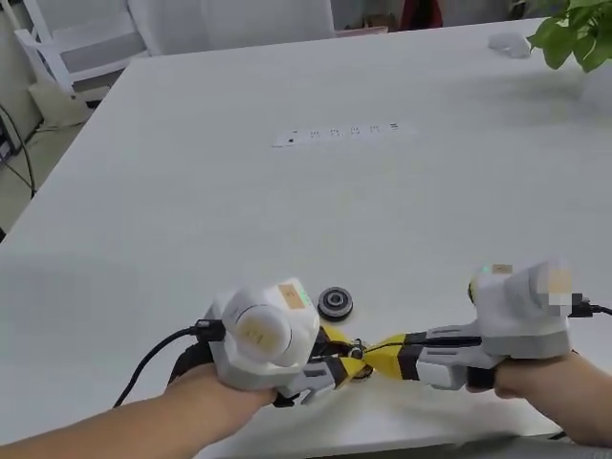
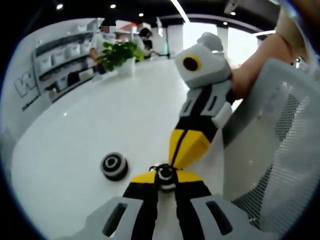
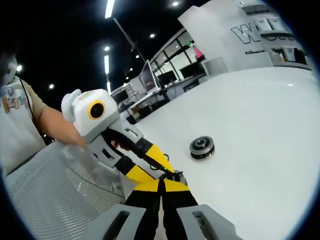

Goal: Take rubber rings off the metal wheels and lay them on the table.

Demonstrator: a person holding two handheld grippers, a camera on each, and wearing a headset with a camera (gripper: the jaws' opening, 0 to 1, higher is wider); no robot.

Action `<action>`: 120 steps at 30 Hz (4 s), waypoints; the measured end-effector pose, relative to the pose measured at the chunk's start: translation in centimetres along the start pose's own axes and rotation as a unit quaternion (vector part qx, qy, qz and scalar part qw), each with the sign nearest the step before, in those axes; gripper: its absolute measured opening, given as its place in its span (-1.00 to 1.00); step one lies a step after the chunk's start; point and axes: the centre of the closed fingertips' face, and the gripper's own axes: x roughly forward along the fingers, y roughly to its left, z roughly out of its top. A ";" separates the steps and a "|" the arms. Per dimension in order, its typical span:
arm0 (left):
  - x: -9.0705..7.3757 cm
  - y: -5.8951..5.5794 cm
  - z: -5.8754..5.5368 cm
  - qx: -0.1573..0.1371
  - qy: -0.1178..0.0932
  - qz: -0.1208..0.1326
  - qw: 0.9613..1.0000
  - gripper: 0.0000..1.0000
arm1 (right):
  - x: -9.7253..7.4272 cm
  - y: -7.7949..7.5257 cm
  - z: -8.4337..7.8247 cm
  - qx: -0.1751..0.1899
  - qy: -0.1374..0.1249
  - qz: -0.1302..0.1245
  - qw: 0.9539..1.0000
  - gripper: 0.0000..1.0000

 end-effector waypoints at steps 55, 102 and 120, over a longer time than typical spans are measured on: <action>-1.6 -0.9 1.0 -0.002 -0.015 -0.033 0.999 -0.40 | -0.7 -1.0 0.1 0.035 -0.016 -0.021 0.999 -1.00; -10.3 0.9 1.7 -0.051 -0.064 -0.001 0.997 0.33 | -1.2 1.2 2.6 0.017 -0.016 0.005 1.000 -1.00; -12.4 1.7 0.4 -0.063 -0.059 0.020 0.996 0.53 | 1.2 1.5 4.6 -0.012 -0.001 0.033 0.999 -1.00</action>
